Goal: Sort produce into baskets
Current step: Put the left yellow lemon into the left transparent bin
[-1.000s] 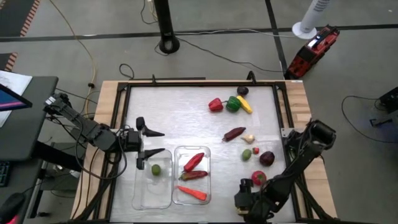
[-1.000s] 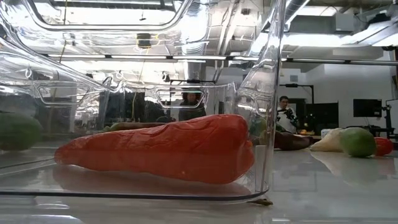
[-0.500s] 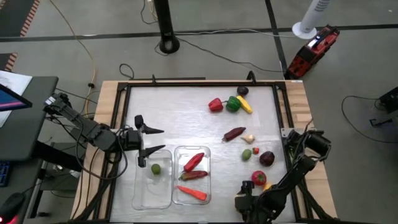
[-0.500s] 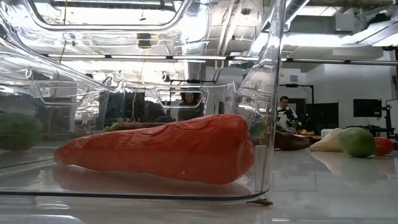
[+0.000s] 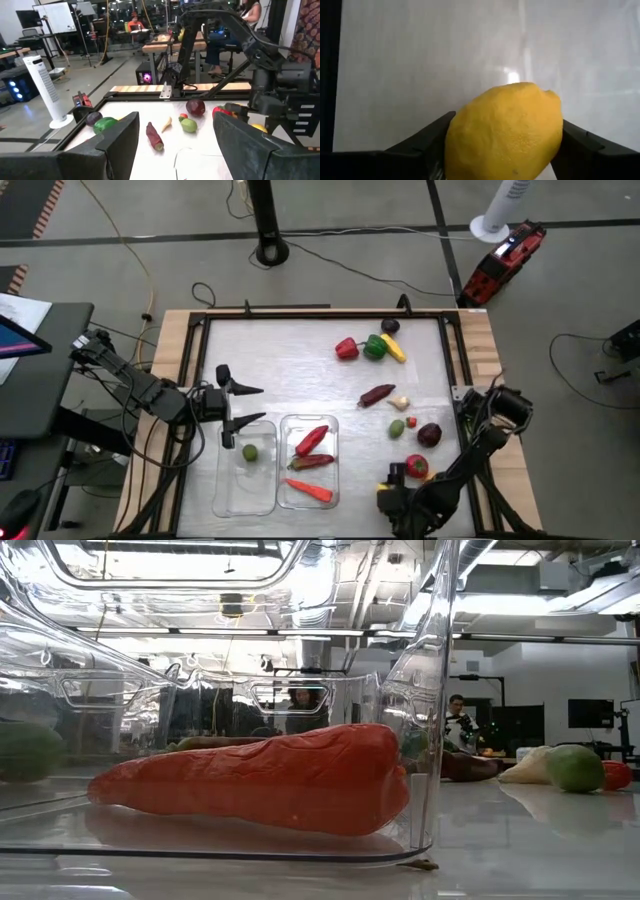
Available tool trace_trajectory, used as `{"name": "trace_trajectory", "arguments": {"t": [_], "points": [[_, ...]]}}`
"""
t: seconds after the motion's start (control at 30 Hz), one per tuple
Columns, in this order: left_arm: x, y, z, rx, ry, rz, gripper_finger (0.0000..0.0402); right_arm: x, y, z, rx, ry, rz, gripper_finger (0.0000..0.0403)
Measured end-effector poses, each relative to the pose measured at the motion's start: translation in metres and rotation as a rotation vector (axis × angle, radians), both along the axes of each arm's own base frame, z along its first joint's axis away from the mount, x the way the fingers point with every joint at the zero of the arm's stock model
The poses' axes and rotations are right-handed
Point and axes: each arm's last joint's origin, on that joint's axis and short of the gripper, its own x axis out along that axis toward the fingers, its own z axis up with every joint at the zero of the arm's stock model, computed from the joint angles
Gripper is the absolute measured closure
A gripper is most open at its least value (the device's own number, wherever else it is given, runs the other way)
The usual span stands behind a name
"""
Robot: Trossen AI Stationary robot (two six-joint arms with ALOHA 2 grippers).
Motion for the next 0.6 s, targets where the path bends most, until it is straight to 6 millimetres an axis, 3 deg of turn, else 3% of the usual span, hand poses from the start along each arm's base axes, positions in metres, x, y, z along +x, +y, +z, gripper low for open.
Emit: {"name": "trace_trajectory", "arguments": {"t": [0.33, 0.5, 0.6], "points": [[0.000, 0.000, 0.004, 0.022, -0.027, -0.007, 0.0159, 0.055, -0.075, 0.069, -0.065, -0.240, -0.032, 0.0109], [0.000, 0.000, 0.004, 0.023, -0.025, -0.010, 0.0159, 0.101, -0.103, 0.087, -0.004, -0.458, 0.048, 0.0109], [0.000, 0.000, 0.004, 0.024, -0.025, -0.011, 0.0159, 0.129, -0.117, 0.087, 0.071, -0.586, 0.132, 0.0109]]}}
